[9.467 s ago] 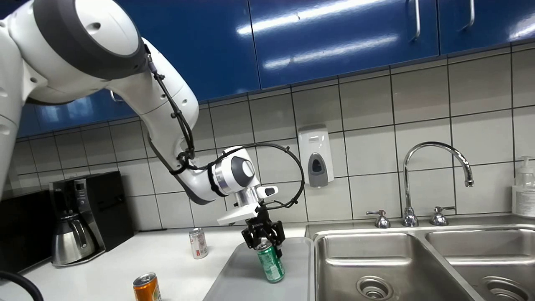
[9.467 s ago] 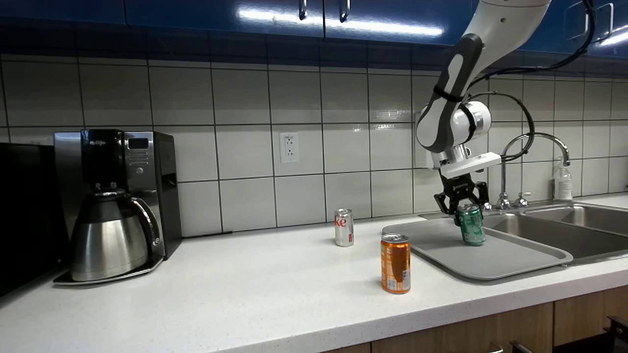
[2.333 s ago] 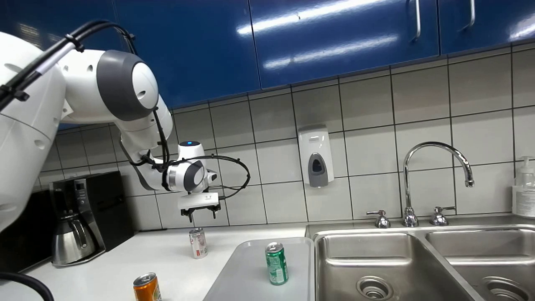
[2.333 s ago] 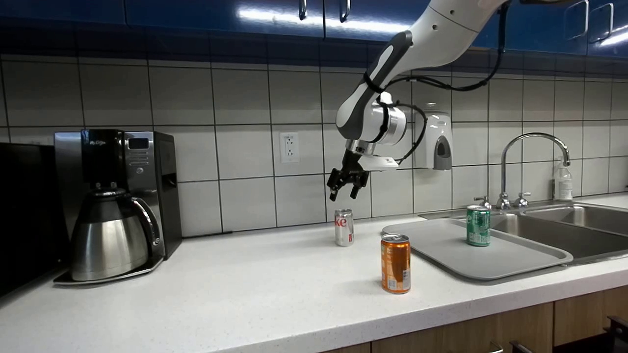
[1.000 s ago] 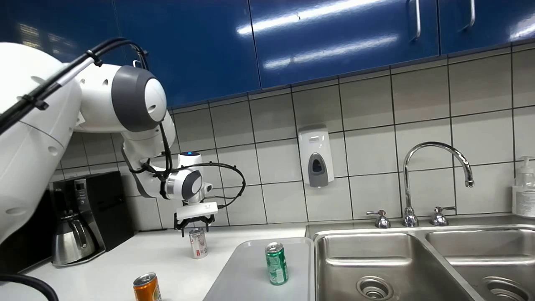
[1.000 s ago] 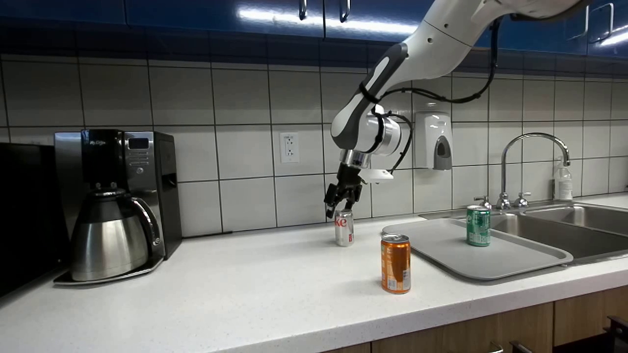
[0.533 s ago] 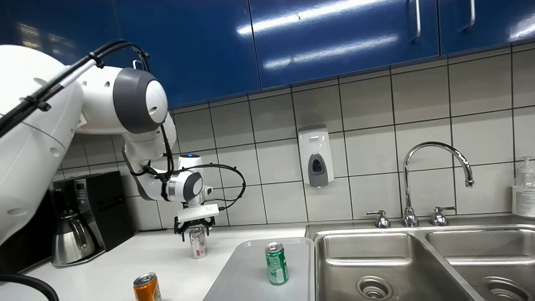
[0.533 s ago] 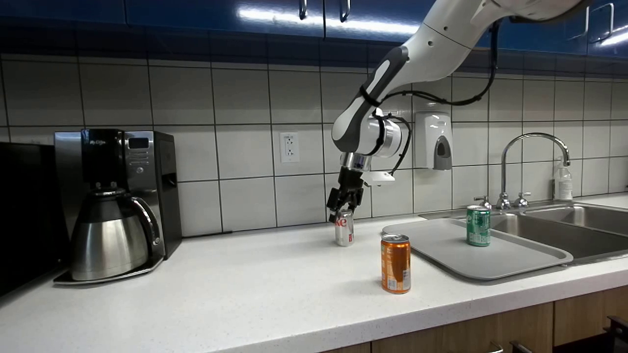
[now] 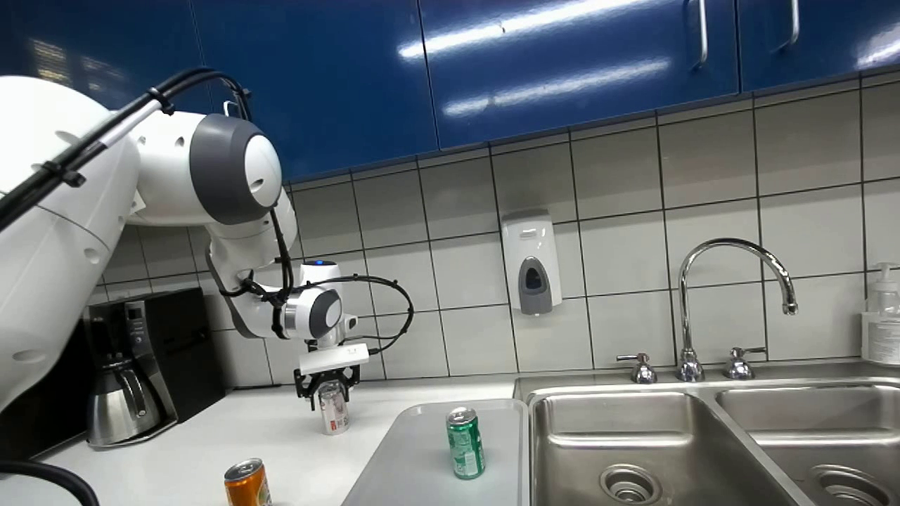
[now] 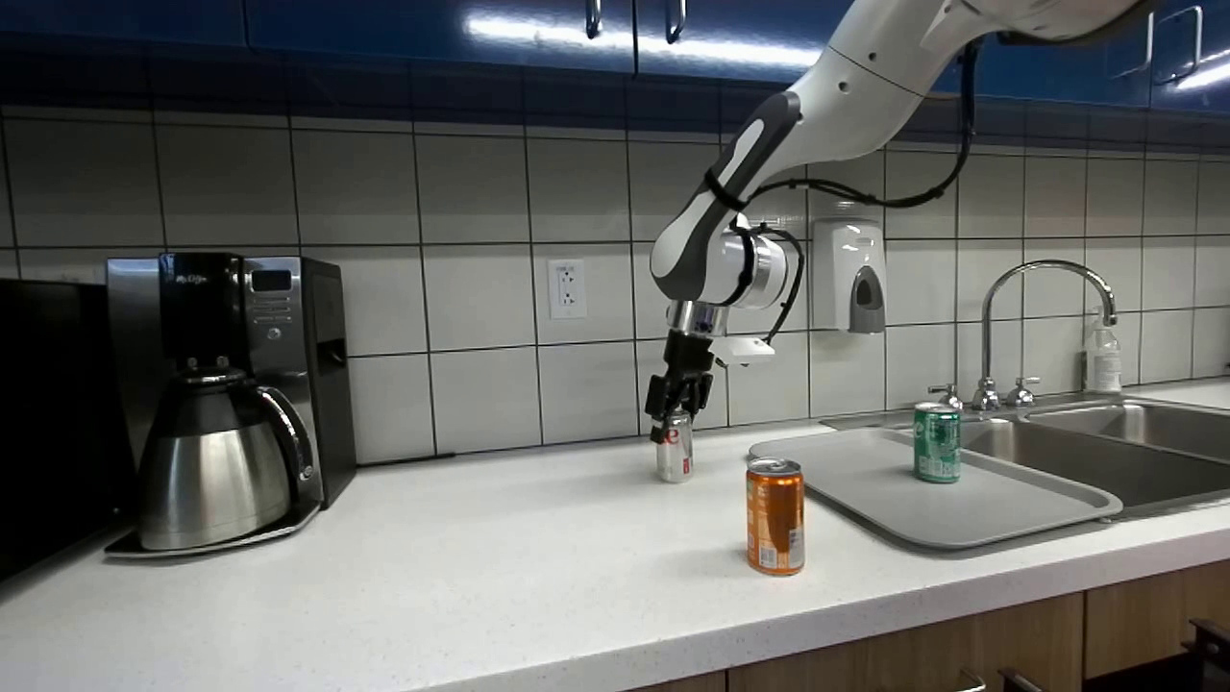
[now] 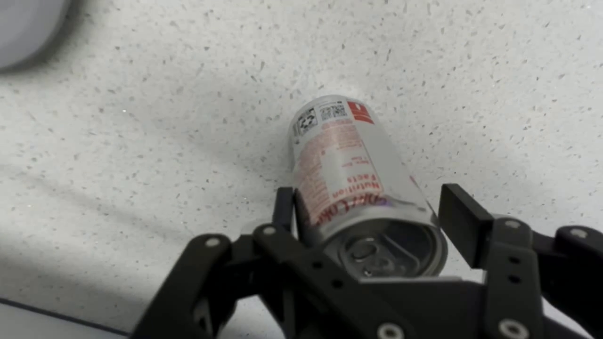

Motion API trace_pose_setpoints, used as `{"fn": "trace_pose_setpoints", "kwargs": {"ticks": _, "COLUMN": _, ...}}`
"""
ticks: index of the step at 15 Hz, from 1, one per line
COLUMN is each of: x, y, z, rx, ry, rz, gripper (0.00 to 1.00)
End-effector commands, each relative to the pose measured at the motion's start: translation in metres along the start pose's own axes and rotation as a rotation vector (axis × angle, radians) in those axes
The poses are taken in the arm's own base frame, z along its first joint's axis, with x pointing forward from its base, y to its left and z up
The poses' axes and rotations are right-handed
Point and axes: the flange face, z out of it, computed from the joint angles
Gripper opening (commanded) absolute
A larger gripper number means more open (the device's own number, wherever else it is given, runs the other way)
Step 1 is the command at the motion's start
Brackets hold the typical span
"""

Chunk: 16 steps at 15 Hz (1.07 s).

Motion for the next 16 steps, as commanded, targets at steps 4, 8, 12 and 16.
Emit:
{"fn": "trace_pose_setpoints", "kwargs": {"ticks": 4, "x": 0.004, "y": 0.004, "z": -0.003, "rx": -0.001, "ry": -0.02, "rz": -0.024, "gripper": 0.39}}
{"fn": "trace_pose_setpoints", "kwargs": {"ticks": 8, "x": 0.005, "y": 0.007, "z": -0.01, "rx": -0.01, "ry": -0.004, "rz": -0.015, "gripper": 0.39}}
{"fn": "trace_pose_setpoints", "kwargs": {"ticks": 12, "x": 0.003, "y": 0.011, "z": -0.019, "rx": -0.025, "ry": 0.017, "rz": -0.004, "gripper": 0.39}}
{"fn": "trace_pose_setpoints", "kwargs": {"ticks": 16, "x": 0.003, "y": 0.01, "z": -0.032, "rx": -0.038, "ry": 0.042, "rz": 0.0, "gripper": 0.39}}
